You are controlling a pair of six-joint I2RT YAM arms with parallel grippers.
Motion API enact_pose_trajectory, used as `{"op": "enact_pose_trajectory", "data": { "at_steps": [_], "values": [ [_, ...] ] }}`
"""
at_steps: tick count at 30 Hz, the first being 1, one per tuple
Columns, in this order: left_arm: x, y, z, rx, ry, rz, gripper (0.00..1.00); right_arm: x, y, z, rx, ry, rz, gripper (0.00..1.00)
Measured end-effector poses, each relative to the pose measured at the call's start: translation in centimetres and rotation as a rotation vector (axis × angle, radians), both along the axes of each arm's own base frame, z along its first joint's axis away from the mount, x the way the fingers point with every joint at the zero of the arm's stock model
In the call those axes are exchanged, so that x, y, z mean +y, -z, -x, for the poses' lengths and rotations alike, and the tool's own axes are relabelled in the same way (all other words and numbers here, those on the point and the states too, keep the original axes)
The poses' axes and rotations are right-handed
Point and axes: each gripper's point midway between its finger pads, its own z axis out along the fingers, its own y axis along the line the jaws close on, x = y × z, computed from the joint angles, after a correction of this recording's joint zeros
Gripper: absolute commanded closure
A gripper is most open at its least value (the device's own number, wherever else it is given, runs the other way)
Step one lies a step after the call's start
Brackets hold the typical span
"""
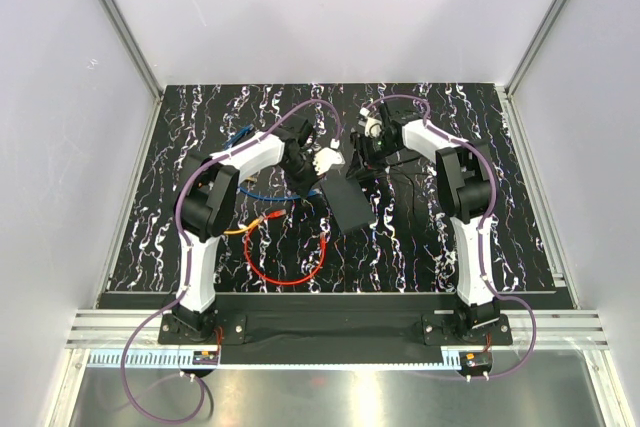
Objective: Insert the plug into the switch port
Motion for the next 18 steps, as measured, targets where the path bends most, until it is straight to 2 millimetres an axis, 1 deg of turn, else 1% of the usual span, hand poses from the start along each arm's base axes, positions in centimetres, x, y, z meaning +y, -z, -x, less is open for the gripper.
{"op": "enact_pose_trajectory", "data": {
  "at_steps": [7, 18],
  "values": [
    [-0.24, -0.02, 0.0, -0.009, 0.006, -0.004, 1.0, 0.62, 0.04, 0.38, 0.002, -0.015, -0.01, 0.59],
    [-0.2, -0.05, 0.0, -0.004, -0.019, -0.011, 1.0, 0.72, 0.03, 0.4, 0.004, -0.014, -0.017, 0.62]
  ]
}}
